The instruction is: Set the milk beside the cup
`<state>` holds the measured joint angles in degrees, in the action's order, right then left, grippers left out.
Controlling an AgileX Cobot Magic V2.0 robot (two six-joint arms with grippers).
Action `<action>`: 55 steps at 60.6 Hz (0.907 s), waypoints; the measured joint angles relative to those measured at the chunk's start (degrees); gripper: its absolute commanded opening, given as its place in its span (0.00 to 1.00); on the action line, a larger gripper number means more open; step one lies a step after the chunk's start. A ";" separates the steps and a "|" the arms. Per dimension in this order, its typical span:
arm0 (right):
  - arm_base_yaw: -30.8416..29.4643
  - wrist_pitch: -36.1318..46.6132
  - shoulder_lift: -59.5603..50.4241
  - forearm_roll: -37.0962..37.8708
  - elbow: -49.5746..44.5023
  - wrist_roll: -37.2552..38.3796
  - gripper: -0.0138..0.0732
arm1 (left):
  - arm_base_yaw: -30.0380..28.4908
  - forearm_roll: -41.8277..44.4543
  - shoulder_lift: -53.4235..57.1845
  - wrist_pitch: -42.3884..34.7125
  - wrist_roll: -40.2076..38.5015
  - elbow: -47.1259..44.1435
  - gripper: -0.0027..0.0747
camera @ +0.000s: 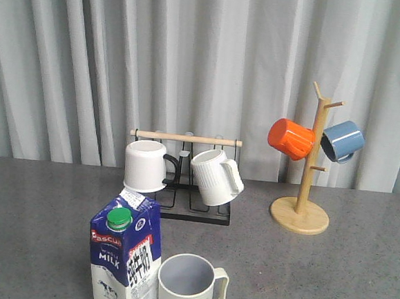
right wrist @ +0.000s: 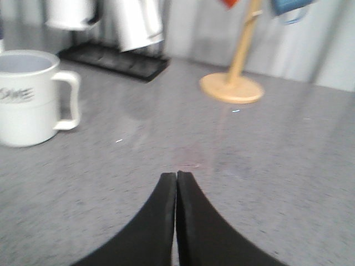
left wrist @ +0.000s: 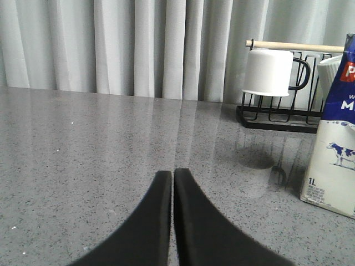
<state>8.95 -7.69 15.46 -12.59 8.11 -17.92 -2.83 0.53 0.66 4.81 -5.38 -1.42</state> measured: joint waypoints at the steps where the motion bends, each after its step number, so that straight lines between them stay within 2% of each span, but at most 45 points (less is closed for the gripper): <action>1: -0.67 0.20 -0.91 0.00 -0.54 0.42 0.15 | 0.00 0.00 0.00 0.00 0.00 0.00 0.02; 12: -6.89 1.09 -10.49 3.21 -7.70 9.69 0.15 | 0.00 0.00 0.00 0.00 0.00 0.00 0.02; 23: -7.33 1.78 -14.66 15.09 -9.71 26.08 0.15 | 0.00 0.00 0.00 0.00 0.00 0.00 0.02; 27: -7.33 2.19 -15.07 18.90 -9.75 29.67 0.15 | 0.00 0.00 0.00 0.00 0.00 0.00 0.02; 37: -7.33 3.06 -15.06 21.74 -9.75 31.96 0.15 | 0.00 0.00 0.00 0.00 0.00 0.00 0.02; 55: -7.33 4.13 -15.06 21.69 -9.75 32.14 0.15 | 0.00 0.00 0.00 0.00 0.00 0.00 0.02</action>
<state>1.62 -3.57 0.40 9.10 -1.64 14.22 -2.83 0.53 0.66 4.81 -5.38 -1.42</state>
